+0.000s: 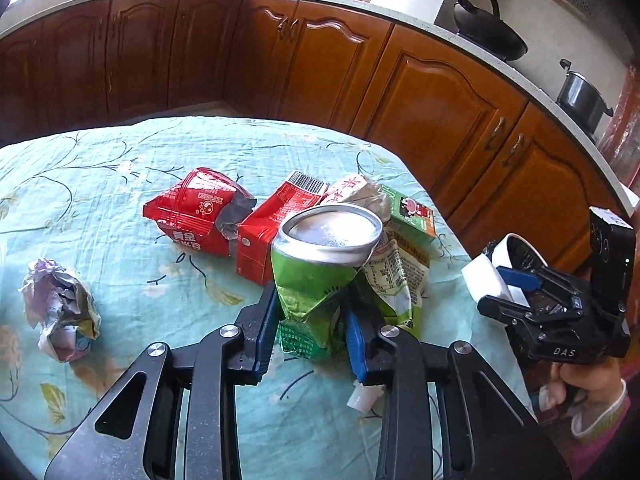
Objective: Collect trash
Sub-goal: 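Grasp the crushed green can with the left tool while the right tool grasps the white foam block, then carry the green can and foam block into the bin and open both tools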
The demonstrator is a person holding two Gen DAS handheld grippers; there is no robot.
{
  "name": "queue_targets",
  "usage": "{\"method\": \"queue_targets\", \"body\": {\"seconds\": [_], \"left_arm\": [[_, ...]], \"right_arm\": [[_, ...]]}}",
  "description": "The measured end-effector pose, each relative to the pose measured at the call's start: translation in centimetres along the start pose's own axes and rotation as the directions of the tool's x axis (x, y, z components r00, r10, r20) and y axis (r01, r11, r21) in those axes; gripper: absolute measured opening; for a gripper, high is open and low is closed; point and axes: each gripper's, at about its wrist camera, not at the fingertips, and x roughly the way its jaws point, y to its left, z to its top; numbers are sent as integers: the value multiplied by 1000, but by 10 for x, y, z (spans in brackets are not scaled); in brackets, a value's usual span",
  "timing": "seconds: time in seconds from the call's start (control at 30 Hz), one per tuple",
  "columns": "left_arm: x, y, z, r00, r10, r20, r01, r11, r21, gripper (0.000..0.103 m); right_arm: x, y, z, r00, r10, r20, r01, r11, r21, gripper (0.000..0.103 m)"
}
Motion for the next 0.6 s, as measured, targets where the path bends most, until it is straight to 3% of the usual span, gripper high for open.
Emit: {"method": "queue_targets", "body": {"seconds": [0.13,0.37,0.6], "left_arm": [[-22,-3,2,999,-15,47,16,1000,-1,28],[-54,-20,0,992,-73,98,70,997,34,28],[-52,-62,-10,986,-149,73,142,985,95,28]], "right_arm": [[-17,-9,-19,994,70,88,-84,984,156,68],[-43,-10,-37,983,42,179,-84,969,231,68],[-74,-23,-54,967,-6,256,-71,955,289,68]]}}
